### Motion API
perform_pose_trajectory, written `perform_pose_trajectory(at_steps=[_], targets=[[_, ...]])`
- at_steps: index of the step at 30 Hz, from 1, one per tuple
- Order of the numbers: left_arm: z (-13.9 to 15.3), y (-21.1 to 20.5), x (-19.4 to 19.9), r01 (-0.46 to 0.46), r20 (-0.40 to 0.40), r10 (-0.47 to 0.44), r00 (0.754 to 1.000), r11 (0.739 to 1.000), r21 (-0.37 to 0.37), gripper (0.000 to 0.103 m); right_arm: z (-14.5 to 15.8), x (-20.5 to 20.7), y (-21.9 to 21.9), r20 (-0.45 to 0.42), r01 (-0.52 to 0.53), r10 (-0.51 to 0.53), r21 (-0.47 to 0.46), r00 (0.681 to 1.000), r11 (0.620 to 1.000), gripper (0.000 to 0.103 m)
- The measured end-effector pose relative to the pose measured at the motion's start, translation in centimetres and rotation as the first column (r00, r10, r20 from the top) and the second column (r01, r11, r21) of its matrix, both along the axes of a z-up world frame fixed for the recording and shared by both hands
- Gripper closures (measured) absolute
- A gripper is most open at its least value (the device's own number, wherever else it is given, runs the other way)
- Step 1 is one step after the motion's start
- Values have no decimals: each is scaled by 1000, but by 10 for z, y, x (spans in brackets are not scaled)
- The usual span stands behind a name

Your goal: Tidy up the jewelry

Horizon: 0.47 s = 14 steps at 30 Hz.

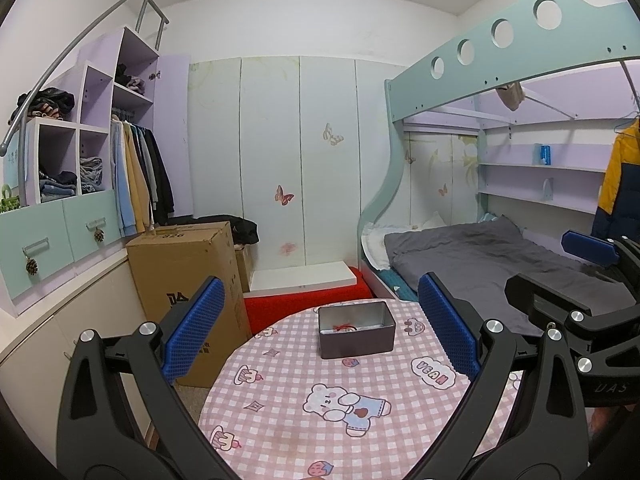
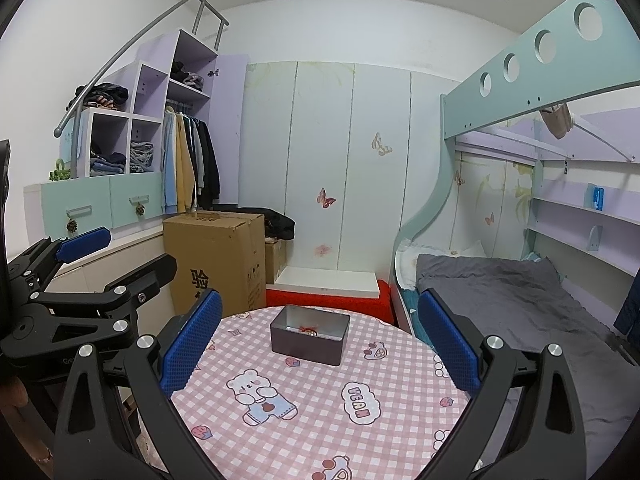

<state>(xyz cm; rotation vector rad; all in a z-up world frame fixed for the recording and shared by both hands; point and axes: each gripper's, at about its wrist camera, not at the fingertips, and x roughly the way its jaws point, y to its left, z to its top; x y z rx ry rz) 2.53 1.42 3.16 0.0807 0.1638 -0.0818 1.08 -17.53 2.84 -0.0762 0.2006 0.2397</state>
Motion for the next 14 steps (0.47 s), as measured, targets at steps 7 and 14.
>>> perform_pose_trajectory(at_steps=[7,14], targets=[[-9,-1,17,-2,-30,3,1000,1000,5,8,-8,13,-2,-34,5,-5,4,999,1000,9],[-23,-6,40,-11,-77,12,997,1000,21,8,-20,35,-4,-85,14,-14,3,996,1000,9]])
